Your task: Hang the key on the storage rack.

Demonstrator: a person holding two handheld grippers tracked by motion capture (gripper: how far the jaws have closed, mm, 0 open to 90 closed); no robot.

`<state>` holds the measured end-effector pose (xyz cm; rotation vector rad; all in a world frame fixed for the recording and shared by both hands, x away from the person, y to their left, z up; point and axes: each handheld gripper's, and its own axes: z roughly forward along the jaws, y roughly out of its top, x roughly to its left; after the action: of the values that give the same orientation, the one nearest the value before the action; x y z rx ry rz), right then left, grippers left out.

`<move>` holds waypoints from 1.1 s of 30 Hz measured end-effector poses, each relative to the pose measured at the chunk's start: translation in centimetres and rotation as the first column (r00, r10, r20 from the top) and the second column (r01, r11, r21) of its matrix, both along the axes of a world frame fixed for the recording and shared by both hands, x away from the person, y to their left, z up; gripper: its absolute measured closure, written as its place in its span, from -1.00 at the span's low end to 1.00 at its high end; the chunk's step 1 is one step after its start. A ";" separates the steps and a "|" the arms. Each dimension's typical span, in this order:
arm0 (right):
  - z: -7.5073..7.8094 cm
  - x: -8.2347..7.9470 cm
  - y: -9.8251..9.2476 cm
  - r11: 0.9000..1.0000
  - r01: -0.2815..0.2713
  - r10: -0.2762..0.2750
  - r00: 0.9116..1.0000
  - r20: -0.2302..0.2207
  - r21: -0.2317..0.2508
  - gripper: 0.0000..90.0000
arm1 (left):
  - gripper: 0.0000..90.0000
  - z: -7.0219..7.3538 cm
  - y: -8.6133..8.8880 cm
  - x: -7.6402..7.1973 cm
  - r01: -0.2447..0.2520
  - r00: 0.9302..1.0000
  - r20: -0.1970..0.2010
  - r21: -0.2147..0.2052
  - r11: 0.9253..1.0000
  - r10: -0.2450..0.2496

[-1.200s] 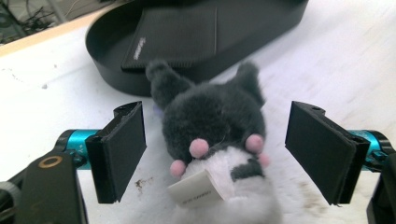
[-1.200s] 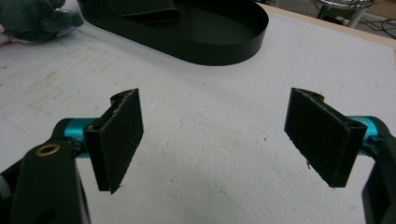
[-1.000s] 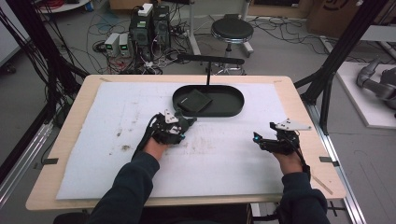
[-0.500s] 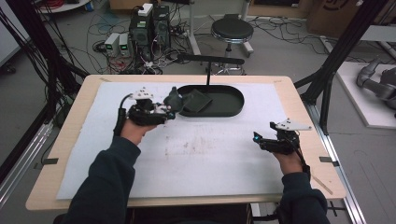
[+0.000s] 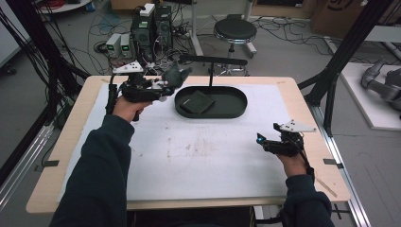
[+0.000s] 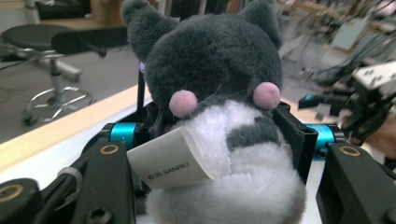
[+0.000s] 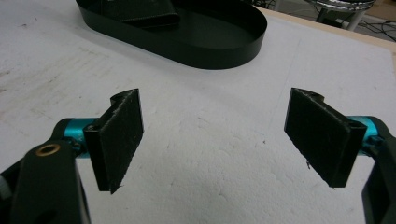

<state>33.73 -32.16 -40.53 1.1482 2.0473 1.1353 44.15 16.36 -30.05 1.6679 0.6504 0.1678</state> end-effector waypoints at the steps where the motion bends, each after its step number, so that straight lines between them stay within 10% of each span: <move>1: 0.0 0.0 0.0 1.000 -0.002 0.002 1.000 0.000 0.000 -0.56 | -0.01 0.0 0.0 0.3 0.009 1.000 -0.015 -0.035 0.999 -0.010; 5: 0.0 0.1 0.0 1.000 -0.001 0.001 1.000 -0.001 0.004 -0.56 | -0.01 -0.3 0.3 1.3 0.009 0.998 -0.059 -0.135 0.991 -0.017; 11: 0.0 0.1 0.0 1.000 -0.006 0.006 1.000 0.000 0.002 -0.56 | -0.01 -0.4 0.6 2.5 -0.024 0.994 -0.112 -0.167 0.986 0.005; 33: 0.0 0.2 -0.1 1.000 -0.004 0.004 1.000 0.003 -0.004 -0.56 | -0.01 -2.0 -1.8 6.6 -0.058 0.979 -0.195 0.000 0.998 0.057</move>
<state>33.94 -32.22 -40.56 1.1401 2.0497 1.1335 50.70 14.60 -32.04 1.6744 0.8459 0.0437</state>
